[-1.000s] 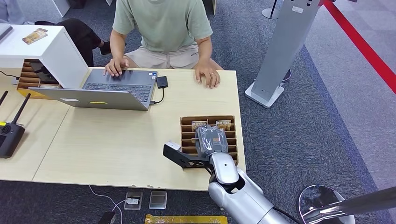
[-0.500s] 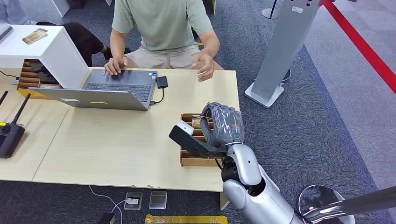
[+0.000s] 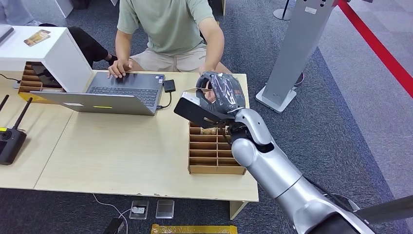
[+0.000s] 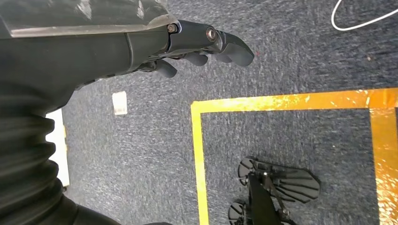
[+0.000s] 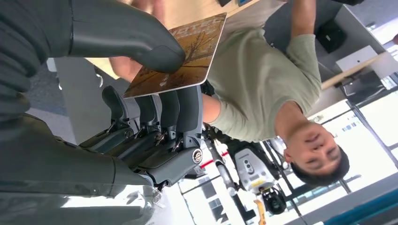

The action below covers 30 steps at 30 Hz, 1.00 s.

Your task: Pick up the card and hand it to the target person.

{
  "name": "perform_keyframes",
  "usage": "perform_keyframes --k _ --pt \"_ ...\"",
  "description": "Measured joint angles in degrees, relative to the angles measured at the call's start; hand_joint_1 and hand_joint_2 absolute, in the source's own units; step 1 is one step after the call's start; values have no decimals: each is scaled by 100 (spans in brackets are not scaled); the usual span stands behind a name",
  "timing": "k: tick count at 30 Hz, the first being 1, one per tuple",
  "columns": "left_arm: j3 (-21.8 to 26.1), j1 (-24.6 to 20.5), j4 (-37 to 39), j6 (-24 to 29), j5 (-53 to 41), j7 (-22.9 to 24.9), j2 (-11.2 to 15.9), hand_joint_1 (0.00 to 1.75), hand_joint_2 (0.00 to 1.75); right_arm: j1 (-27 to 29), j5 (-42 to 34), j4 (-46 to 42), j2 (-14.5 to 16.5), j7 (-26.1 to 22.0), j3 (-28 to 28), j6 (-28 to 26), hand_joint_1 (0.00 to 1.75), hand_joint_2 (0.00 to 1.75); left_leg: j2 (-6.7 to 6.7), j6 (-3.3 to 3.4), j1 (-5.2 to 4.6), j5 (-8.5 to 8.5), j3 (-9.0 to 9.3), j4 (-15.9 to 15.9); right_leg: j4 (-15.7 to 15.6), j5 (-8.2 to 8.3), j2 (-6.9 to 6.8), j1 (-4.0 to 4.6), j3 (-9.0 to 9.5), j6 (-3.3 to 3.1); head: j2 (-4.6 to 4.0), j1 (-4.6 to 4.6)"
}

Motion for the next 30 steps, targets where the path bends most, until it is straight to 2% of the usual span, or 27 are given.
perform_keyframes --k 3,7,11,15,23,26,30 --pt "-28 0 0 -12 4 -4 -1 0 175 -376 -88 822 116 -127 -25 -130 134 175 -4 0 -1 0 -2 0 -1 0 -3 0 1 0 0 5" --pt "-47 9 0 -26 41 147 -2 0 175 -589 67 1497 238 -110 -16 -230 134 175 -3 0 -1 -1 -3 0 -3 1 -1 -1 0 1 0 8" --pt "-60 16 0 -67 57 278 -1 0 175 -642 297 1931 359 -22 32 -251 0 175 -3 0 -1 -1 -2 0 -4 0 -1 0 -1 1 -1 7" --pt "-80 18 0 -188 61 173 1 0 175 -660 435 2225 444 65 92 -256 0 175 -3 0 0 0 -2 0 -3 1 -1 0 -2 1 -1 7" --pt "-81 22 0 -51 177 -22 13 0 175 -666 405 2506 489 73 122 -438 0 175 -2 0 -1 0 -2 0 -3 1 0 0 -1 1 0 6" --pt "-81 22 0 -20 224 -41 13 0 175 -670 181 2525 476 -68 107 -696 0 175 -1 0 -1 0 -1 1 -4 1 0 -1 -2 1 0 7" --pt "-81 26 0 42 269 63 13 0 175 -633 -544 2346 367 -419 16 -970 0 175 0 0 -1 0 0 1 -4 1 0 -1 -3 1 -1 5"
